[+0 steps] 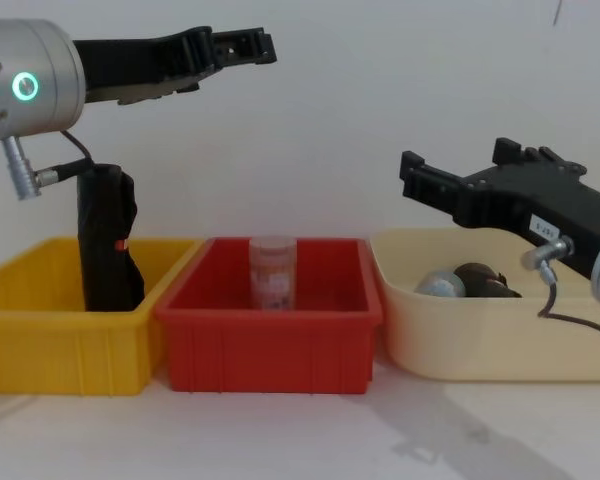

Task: Pick up the garbage bag with the one hand and transfer it to the other hand.

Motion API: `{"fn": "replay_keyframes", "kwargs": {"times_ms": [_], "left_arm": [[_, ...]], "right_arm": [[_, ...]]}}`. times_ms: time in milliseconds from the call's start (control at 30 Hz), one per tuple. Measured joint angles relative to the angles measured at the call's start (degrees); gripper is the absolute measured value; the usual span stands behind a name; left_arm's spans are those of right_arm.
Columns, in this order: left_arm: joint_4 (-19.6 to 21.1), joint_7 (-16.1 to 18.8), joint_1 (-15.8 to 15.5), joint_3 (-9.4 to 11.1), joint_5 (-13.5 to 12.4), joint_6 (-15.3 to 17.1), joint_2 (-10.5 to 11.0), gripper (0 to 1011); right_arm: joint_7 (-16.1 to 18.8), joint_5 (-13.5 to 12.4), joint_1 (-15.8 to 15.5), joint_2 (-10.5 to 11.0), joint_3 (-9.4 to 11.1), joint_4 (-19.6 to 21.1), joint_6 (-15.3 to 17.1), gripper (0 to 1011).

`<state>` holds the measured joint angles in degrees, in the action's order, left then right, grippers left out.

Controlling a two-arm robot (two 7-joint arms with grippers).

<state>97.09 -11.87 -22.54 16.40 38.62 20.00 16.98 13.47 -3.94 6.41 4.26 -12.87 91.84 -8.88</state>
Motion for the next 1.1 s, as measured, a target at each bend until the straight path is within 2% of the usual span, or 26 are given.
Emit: {"fn": "replay_keyframes", "kwargs": {"times_ms": [1100], "left_arm": [[0.1, -0.1, 0.4, 0.1, 0.2, 0.2, 0.2, 1001]], "right_arm": [[0.4, 0.3, -1.0, 0.5, -0.6, 0.5, -1.3, 1000]]}}
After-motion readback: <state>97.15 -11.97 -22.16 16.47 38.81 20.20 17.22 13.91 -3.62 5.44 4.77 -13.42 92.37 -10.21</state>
